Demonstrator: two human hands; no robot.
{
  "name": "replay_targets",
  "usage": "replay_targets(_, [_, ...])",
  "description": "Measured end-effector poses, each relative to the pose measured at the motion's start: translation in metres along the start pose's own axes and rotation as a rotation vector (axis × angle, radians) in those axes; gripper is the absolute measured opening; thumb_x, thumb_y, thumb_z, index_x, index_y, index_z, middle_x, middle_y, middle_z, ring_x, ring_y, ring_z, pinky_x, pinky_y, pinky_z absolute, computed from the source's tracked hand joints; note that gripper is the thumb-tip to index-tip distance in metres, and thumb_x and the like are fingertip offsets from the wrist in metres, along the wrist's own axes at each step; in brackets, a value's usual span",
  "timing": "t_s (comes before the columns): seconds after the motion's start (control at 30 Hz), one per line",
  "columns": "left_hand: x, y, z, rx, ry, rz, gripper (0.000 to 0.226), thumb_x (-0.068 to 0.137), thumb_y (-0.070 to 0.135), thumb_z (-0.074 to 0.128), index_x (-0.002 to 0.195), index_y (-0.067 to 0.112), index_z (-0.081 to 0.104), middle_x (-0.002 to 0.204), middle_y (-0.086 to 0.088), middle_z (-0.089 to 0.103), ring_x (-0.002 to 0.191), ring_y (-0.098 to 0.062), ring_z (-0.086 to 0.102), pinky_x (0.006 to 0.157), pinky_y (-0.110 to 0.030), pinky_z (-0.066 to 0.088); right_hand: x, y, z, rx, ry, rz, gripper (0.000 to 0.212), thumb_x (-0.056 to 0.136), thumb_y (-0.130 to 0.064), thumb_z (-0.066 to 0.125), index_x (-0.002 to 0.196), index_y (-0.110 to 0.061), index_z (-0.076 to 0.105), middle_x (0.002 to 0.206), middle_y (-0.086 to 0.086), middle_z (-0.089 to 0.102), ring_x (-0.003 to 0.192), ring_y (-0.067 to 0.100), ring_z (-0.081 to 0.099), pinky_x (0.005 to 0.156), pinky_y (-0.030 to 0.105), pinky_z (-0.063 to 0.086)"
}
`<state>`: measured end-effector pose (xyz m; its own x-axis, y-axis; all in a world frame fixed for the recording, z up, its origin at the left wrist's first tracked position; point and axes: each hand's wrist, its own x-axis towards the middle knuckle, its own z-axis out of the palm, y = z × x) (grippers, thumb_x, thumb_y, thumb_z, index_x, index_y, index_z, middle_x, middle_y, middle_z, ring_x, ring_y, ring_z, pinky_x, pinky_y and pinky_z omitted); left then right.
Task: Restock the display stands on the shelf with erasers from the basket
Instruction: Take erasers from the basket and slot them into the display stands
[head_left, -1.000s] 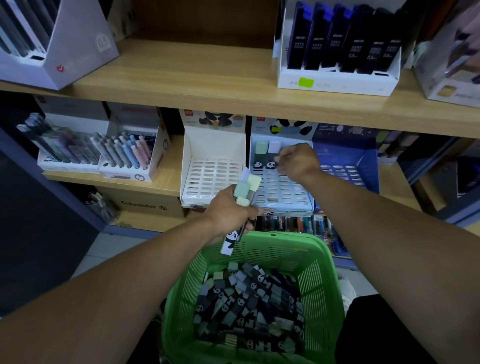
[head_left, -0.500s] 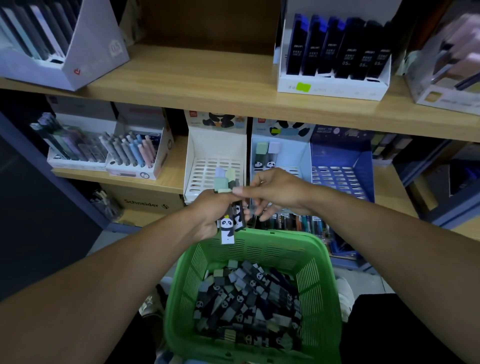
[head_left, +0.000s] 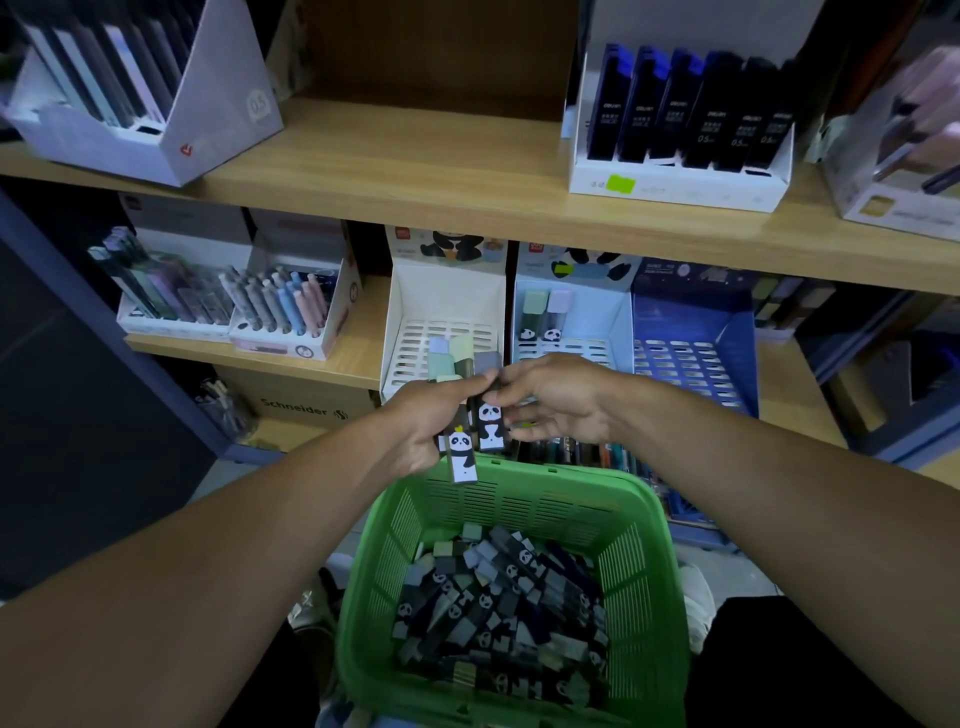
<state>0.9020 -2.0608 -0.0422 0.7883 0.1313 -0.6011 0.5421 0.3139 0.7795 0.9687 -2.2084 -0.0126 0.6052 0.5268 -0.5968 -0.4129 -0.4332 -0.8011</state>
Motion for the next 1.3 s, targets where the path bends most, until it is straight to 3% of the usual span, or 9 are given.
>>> replay_targets(0.13, [0.007,0.0,-0.005,-0.039,0.152,0.048,0.044,0.084,0.034,0.078,0.113,0.003,0.068,0.107,-0.017,0.074,0.086,-0.033,0.075,0.075,-0.049,0.062,0.005,-0.004,0.007,0.122,0.128,-0.048,0.008,0.093,-0.004,0.067,0.091,-0.011,0.064,0.091,0.005,0.071,0.078,0.016,0.069,0.07,0.031,0.062])
replay_targets(0.2, [0.01,0.001,-0.01,-0.112,0.242,0.096,0.027,0.092,0.022,0.071,0.106,0.0,0.065,0.091,-0.017,0.074,0.069,-0.029,0.074,0.059,-0.042,0.062,0.011,-0.008,0.007,0.162,0.211,-0.12,0.005,0.095,-0.004,0.065,0.095,-0.009,0.063,0.09,0.006,0.073,0.068,0.014,0.071,0.061,0.027,0.06])
replay_targets(0.33, [0.01,0.005,-0.029,-0.074,0.384,0.21,0.015,0.094,0.016,0.069,0.099,0.004,0.062,0.067,-0.009,0.061,0.044,-0.016,0.057,0.049,-0.035,0.06,0.027,-0.013,0.012,0.116,0.35,-0.325,0.01,0.093,-0.003,0.067,0.102,-0.006,0.064,0.098,0.01,0.072,0.072,0.016,0.071,0.059,0.021,0.058])
replay_targets(0.5, [0.009,-0.002,-0.044,0.189,0.225,0.128,0.02,0.088,0.014,0.074,0.1,0.004,0.062,0.062,-0.006,0.061,0.042,-0.013,0.053,0.049,-0.029,0.056,0.064,-0.019,0.023,-0.149,0.479,-0.53,0.013,0.09,-0.014,0.073,0.085,-0.02,0.064,0.095,0.009,0.074,0.085,0.021,0.071,0.079,0.032,0.057])
replay_targets(0.6, [0.011,-0.007,-0.045,0.218,0.211,0.101,0.014,0.09,0.013,0.074,0.096,0.01,0.062,0.057,-0.004,0.061,0.044,-0.014,0.052,0.049,-0.028,0.054,0.086,-0.027,0.028,-0.214,0.541,-0.59,0.01,0.092,-0.015,0.071,0.095,-0.008,0.063,0.091,0.012,0.072,0.082,0.021,0.066,0.074,0.028,0.05])
replay_targets(0.7, [0.013,-0.011,-0.052,0.209,0.211,0.1,0.015,0.09,0.01,0.073,0.099,0.008,0.06,0.058,-0.005,0.06,0.044,-0.015,0.053,0.047,-0.025,0.05,0.104,-0.035,0.033,-0.251,0.523,-0.616,0.007,0.094,-0.012,0.068,0.091,-0.01,0.062,0.086,0.009,0.067,0.08,0.022,0.063,0.069,0.027,0.045])
replay_targets(0.93, [0.013,-0.015,-0.064,0.197,0.205,0.151,0.017,0.089,0.011,0.074,0.099,0.01,0.06,0.062,-0.008,0.059,0.051,-0.019,0.052,0.044,-0.024,0.045,0.129,-0.04,0.051,-0.351,0.489,-0.706,0.029,0.091,-0.007,0.069,0.075,-0.026,0.056,0.076,0.004,0.069,0.075,0.014,0.063,0.076,0.026,0.05])
replay_targets(1.03, [0.013,-0.014,-0.069,0.223,0.217,0.174,0.016,0.089,0.012,0.074,0.096,0.012,0.059,0.061,-0.008,0.059,0.048,-0.018,0.053,0.044,-0.024,0.045,0.135,-0.042,0.056,-0.371,0.445,-0.76,0.006,0.091,-0.006,0.068,0.091,-0.012,0.066,0.083,0.004,0.072,0.084,0.018,0.068,0.079,0.027,0.052])
replay_targets(1.3, [0.018,-0.009,-0.083,0.254,0.282,0.228,0.017,0.09,0.014,0.074,0.101,0.01,0.061,0.066,-0.007,0.061,0.045,-0.014,0.052,0.043,-0.025,0.047,0.151,-0.042,0.055,-0.568,0.431,-0.761,0.023,0.092,-0.01,0.065,0.115,-0.017,0.066,0.095,0.0,0.073,0.094,0.018,0.068,0.085,0.033,0.054])
